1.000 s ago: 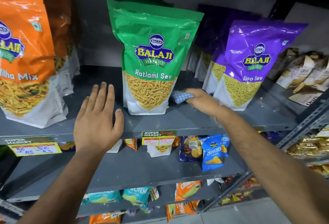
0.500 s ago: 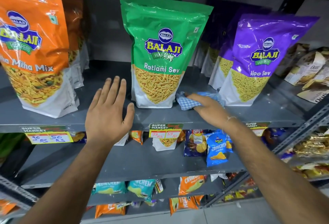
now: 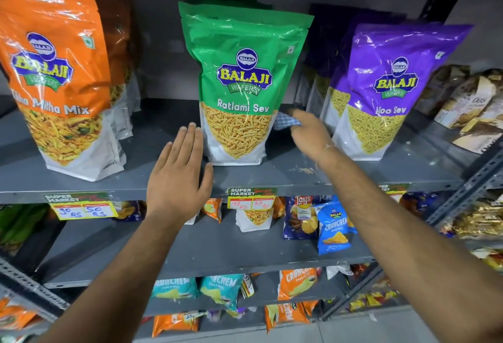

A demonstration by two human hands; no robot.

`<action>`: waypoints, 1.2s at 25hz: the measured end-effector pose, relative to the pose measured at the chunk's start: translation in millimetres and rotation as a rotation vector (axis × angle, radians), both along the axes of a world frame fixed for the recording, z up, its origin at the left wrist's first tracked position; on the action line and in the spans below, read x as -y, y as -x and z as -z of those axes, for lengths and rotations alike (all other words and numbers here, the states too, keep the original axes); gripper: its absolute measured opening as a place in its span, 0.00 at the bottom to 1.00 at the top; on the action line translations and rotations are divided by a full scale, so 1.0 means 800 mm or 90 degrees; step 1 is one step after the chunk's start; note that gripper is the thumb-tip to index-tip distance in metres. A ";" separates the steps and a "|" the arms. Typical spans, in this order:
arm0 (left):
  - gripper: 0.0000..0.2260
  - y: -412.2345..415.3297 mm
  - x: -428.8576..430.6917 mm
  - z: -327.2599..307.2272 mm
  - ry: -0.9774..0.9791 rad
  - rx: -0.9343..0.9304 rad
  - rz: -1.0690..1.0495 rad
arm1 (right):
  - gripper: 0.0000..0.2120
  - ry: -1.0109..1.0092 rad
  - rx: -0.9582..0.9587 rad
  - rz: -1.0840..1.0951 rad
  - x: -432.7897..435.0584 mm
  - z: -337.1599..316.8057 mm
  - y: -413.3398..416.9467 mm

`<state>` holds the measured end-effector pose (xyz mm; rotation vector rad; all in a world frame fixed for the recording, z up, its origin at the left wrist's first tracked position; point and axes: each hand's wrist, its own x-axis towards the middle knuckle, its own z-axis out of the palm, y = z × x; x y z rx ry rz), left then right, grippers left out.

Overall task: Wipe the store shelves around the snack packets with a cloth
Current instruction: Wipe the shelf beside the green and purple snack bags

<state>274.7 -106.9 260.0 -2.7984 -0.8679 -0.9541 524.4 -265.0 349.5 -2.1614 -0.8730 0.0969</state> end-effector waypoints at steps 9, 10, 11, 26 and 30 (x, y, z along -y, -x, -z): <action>0.35 -0.002 0.004 0.005 0.011 0.019 -0.030 | 0.29 0.087 0.003 -0.144 0.084 0.043 0.045; 0.35 -0.002 0.004 0.005 0.011 0.020 -0.029 | 0.32 0.091 0.003 -0.167 0.107 0.045 0.057; 0.35 -0.002 0.004 0.004 0.009 0.020 -0.029 | 0.34 0.104 -0.003 -0.199 0.131 0.046 0.063; 0.36 -0.002 0.004 0.006 0.014 0.035 -0.009 | 0.31 0.110 0.016 -0.138 0.103 0.034 0.030; 0.37 -0.002 0.004 0.006 0.020 0.048 0.003 | 0.35 0.146 0.044 -0.153 0.191 0.028 0.080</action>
